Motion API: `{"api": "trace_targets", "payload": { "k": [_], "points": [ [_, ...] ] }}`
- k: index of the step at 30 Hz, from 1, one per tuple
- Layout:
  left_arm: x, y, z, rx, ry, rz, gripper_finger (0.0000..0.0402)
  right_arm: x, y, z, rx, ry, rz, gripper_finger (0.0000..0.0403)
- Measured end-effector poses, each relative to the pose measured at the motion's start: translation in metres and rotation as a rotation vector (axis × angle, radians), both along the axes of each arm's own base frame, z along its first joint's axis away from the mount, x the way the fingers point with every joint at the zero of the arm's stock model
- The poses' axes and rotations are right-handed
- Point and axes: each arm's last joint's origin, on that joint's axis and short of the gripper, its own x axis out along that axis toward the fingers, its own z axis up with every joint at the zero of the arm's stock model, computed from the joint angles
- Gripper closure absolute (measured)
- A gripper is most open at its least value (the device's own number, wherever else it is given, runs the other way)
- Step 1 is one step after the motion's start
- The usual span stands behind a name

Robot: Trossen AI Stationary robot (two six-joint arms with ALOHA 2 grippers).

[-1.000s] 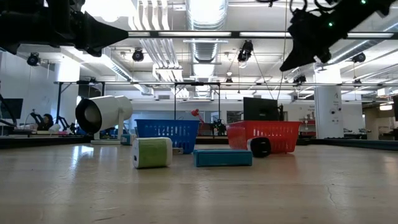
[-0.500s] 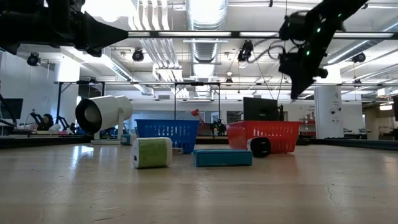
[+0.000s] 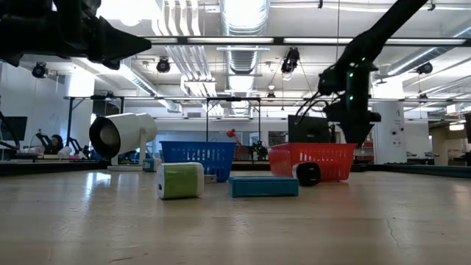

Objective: Pick & Place Office items
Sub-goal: Put the black digital clock into the blue bin

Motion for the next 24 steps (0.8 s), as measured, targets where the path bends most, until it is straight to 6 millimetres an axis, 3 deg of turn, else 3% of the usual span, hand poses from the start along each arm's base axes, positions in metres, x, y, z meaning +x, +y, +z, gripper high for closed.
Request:
{"api": "trace_targets", "payload": {
  "k": [6,13,24],
  "points": [
    [0.0,0.0,-0.003,-0.033,0.021,0.0,0.0383,0.011,-0.021,-0.01,0.002,0.08,-0.033,0.0149],
    [0.0,0.0,-0.005,-0.12,0.027,0.0,0.0381,0.007,-0.032,-0.02,0.013,0.114,-0.068,0.0108],
    [0.0,0.0,-0.005,-0.147,0.023,0.0,0.0385,-0.02,-0.036,-0.034,0.086,0.105,-0.139,0.0132]
  ]
}}
